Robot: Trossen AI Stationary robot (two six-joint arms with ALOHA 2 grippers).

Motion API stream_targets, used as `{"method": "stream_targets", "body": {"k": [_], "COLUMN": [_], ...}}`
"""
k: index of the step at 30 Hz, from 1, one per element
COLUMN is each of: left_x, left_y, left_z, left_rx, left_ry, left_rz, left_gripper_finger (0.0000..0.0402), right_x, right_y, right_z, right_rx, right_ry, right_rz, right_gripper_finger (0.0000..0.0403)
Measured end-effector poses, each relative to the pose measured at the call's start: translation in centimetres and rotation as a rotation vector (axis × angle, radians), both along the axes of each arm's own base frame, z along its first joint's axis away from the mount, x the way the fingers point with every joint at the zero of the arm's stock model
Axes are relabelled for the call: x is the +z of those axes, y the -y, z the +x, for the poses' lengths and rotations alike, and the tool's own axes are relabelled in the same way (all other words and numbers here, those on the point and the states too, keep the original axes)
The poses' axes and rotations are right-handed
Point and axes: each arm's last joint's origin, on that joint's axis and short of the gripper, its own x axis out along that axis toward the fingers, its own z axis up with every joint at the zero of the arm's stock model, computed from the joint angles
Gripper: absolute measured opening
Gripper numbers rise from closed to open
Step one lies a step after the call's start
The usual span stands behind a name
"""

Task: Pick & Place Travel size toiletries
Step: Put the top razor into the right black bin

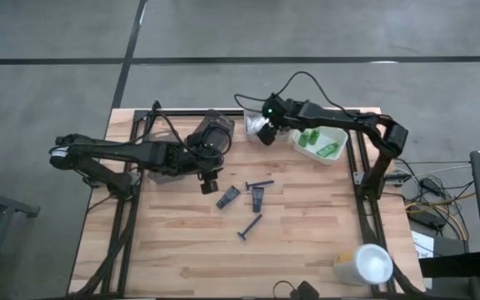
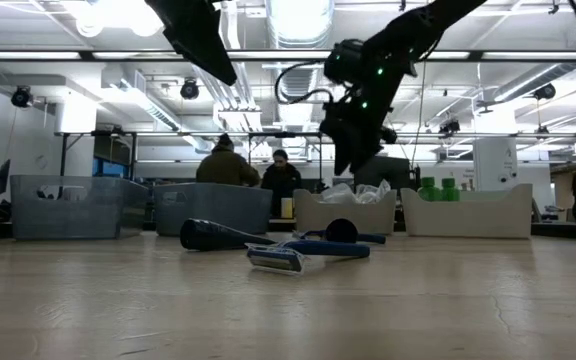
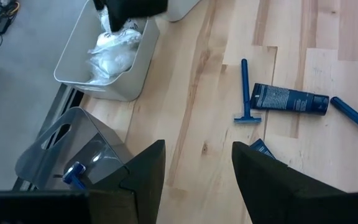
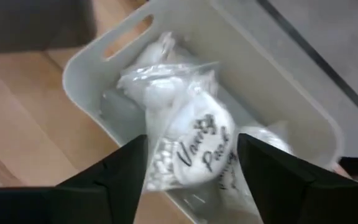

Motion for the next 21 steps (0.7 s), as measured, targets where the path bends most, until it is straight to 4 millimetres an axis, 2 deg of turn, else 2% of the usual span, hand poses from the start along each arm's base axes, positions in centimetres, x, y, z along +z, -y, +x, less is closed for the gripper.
{"method": "stream_targets", "body": {"k": [7, 12, 17, 21], "left_x": [0.0, 0.0, 0.0, 0.0], "left_y": [0.1, 0.3, 0.9, 1.5], "left_z": [0.0, 0.1, 0.0, 0.0], "left_rx": [0.001, 0.028, 0.018, 0.005], "left_ry": [0.005, 0.030, 0.034, 0.037], "left_rz": [-0.017, -0.055, -0.068, -0.076], "left_gripper_finger": [0.0190, 0.0190, 0.0190, 0.0190], "right_x": [4.2, 7.0, 8.6, 8.7], "right_y": [-1.2, -3.5, -6.7, -9.2], "right_z": [-2.3, -4.1, -6.2, -8.4], "right_rx": [0.010, 0.001, 0.040, 0.055], "right_ry": [0.102, 0.210, 0.285, 0.335], "right_rz": [0.046, 0.063, 0.060, 0.083], "right_gripper_finger": [0.0276, 0.0281, 0.0264, 0.0245]}}
